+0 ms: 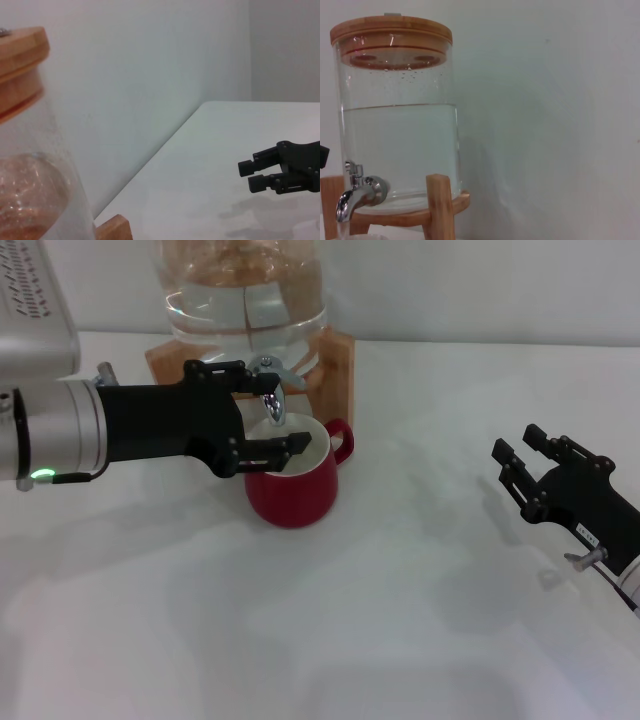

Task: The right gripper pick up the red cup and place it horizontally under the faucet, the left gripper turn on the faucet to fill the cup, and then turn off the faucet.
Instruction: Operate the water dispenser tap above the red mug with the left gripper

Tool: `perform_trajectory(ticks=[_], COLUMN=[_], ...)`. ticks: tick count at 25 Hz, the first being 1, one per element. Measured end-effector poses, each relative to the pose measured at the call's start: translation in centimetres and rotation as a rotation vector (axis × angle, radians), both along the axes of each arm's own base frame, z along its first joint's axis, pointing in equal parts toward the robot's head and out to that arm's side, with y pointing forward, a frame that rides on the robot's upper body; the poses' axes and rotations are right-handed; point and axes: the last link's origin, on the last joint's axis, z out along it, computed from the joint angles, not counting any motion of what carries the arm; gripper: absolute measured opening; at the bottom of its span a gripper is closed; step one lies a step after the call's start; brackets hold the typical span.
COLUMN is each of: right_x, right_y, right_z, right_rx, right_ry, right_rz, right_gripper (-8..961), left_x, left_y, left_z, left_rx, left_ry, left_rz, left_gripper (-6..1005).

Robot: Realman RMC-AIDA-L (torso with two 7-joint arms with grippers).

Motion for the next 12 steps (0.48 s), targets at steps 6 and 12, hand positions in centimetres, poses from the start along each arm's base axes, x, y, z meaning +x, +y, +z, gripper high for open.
perform_trajectory(ticks=[6, 12], right_x=[-0.01, -0.07], right_y=[-0.01, -0.01], right_z=[0.00, 0.01], right_rx=[0.000, 0.001], right_ry=[0.000, 0.002], right_rz=[0.001, 0.004], right_gripper=[418, 418], left_x=[0.09, 0.36], left_y=[0.21, 0.57], left_z=[-0.12, -0.24], left_rx=[-0.004, -0.005], left_ry=[0.004, 0.012], left_rz=[-0.006, -0.015], left_gripper=[757, 757])
